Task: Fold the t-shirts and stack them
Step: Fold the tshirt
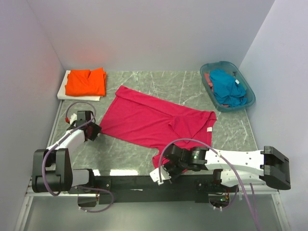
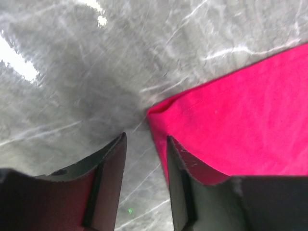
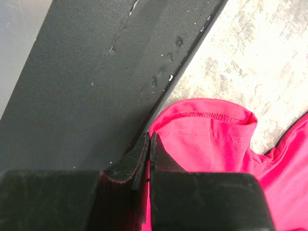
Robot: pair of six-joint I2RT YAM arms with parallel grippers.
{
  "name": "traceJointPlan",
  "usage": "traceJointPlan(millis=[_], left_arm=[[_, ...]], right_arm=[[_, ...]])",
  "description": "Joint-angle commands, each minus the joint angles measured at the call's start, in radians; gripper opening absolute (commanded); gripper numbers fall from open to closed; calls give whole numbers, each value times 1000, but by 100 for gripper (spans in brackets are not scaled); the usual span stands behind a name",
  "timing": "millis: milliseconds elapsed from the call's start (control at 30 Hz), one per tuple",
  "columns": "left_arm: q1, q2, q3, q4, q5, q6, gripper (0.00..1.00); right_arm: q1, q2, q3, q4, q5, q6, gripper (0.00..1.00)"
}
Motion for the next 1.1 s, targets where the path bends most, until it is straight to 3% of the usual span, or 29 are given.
traceJointPlan(millis=[0, 267, 533, 967, 1000, 1033, 1067], left_arm=[[1, 21, 33, 34, -40, 20, 43], [1, 58, 41, 54, -60, 32, 32], [3, 127, 70, 84, -69, 75, 0], [1, -39, 32, 61, -20, 78, 3], [3, -52, 24, 57, -18, 72, 9], [1, -74, 10, 48, -14, 69, 23], [1, -83, 4, 47, -15, 72, 32]], right_arm=[[-10, -24, 33, -12, -31, -12, 0], [-39, -70, 36, -44, -48, -27, 0], [-148, -213, 54, -143, -94, -76, 0], [-211, -285, 62, -170, -128, -62, 0], [-216, -288, 60, -170, -131, -61, 0], [-219, -289, 60, -170, -137, -61, 0], [-221, -289, 59, -169, -138, -61, 0]])
